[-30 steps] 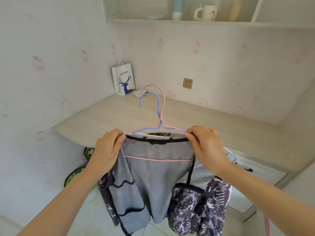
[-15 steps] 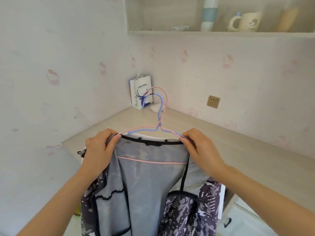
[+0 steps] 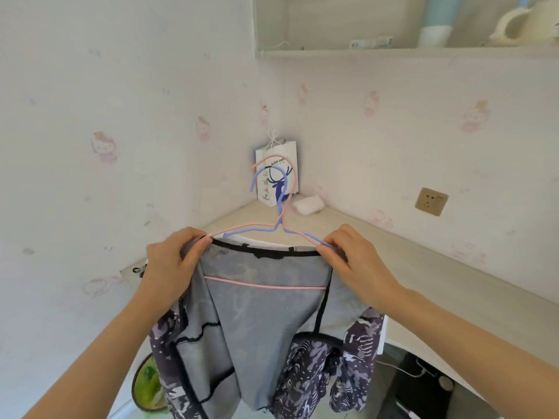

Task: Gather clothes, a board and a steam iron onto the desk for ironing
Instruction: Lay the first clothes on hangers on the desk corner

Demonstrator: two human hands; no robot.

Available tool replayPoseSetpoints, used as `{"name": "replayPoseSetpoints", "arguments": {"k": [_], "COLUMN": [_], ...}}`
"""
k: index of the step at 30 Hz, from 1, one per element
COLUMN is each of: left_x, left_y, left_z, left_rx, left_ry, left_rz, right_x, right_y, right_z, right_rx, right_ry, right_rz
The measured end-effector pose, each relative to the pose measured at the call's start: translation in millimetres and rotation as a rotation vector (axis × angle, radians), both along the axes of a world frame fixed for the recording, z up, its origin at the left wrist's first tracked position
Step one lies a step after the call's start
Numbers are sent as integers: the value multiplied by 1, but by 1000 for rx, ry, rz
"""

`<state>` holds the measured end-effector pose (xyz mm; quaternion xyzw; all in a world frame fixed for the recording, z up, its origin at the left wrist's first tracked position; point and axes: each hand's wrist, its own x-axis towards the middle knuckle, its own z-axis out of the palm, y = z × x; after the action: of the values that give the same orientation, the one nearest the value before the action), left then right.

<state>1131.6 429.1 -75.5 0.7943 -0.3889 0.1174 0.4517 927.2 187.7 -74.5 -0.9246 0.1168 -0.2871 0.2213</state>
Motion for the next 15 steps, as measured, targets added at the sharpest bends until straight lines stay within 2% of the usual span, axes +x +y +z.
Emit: {"name": "replayPoseSetpoints", "arguments": {"k": [7,12,15], "left_x": [94,160,195], "left_y": [-42,-62,-74], "left_z": [-1,-3,-9], "left_rx": [9,28,49], "left_ry": [23,61,83], "left_rz": [-38,-64,-68], "right_x": [73,115,143], "right_y": [-49,-78,-83], "right_z": [-5,-16,-25], "right_rx": [49,-22,-71], "right_ry": [75,224,220], "right_rz": [-43,-70,-89]}}
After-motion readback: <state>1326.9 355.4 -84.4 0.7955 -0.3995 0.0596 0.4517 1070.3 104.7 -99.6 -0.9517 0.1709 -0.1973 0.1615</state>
